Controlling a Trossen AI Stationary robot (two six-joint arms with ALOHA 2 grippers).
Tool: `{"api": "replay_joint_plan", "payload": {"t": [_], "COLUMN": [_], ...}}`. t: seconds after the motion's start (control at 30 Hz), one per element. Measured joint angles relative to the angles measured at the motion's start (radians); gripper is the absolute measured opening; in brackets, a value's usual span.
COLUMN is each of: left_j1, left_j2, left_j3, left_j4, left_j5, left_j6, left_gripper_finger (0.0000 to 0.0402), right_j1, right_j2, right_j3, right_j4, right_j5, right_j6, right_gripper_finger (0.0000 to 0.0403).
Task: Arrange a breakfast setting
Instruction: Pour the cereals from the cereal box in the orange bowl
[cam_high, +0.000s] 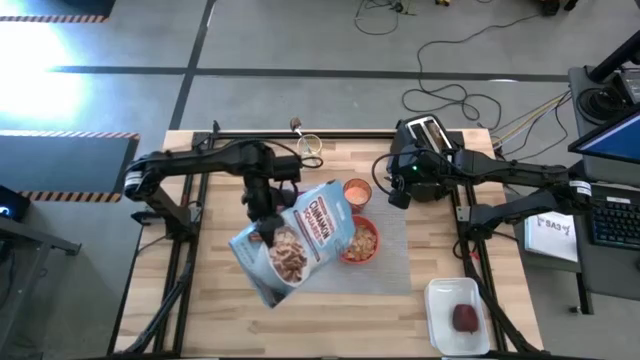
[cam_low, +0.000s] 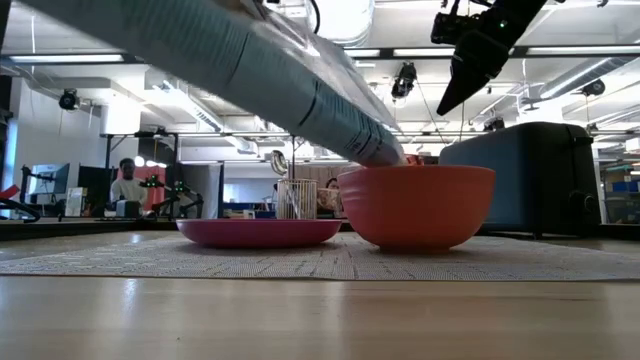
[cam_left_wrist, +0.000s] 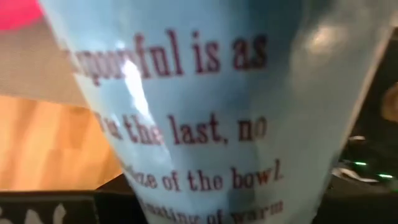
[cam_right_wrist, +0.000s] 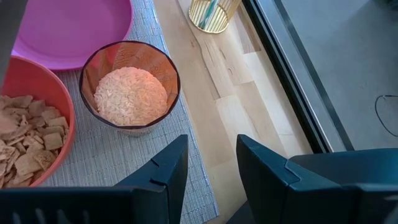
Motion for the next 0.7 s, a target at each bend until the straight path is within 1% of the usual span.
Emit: {"api": "replay_joint_plan", "payload": {"t": [0.17,0.3,0.43,0.57,0.7], "left_j1": [-0.03,-0.055,-0.087,-0.121,-0.151], "left_j2": [-0.004,-0.005,-0.006,-0.015,-0.022], "left_j3": [0.0,0.0,0.0,0.0,0.0], "left_j4": [0.0,-0.001,-0.001,0.0,0.018], "left_j5": [-0.087,-0.113,-0.172,-0.257,-0.305], "left_j6": [0.043,0.069,0.071,0.073,0.072], "left_gripper_finger": [0.0193,0.0193,0.0193,0.0193,0.0193], "right_j1": [0.0,0.0,0.0,0.0,0.0], "right_j2": [0.0,0.0,0.0,0.0,0.0], "right_j3": [0.0,0.0,0.0,0.0,0.0], "right_j4": [0.0,0.0,0.0,0.0,0.0], "right_j5": [0.0,0.0,0.0,0.0,0.0], "right_j6": [0.0,0.0,0.0,0.0,0.0], "right_gripper_finger": [0.0128,0.0128,0.0128,0.0128,0.0128]}}
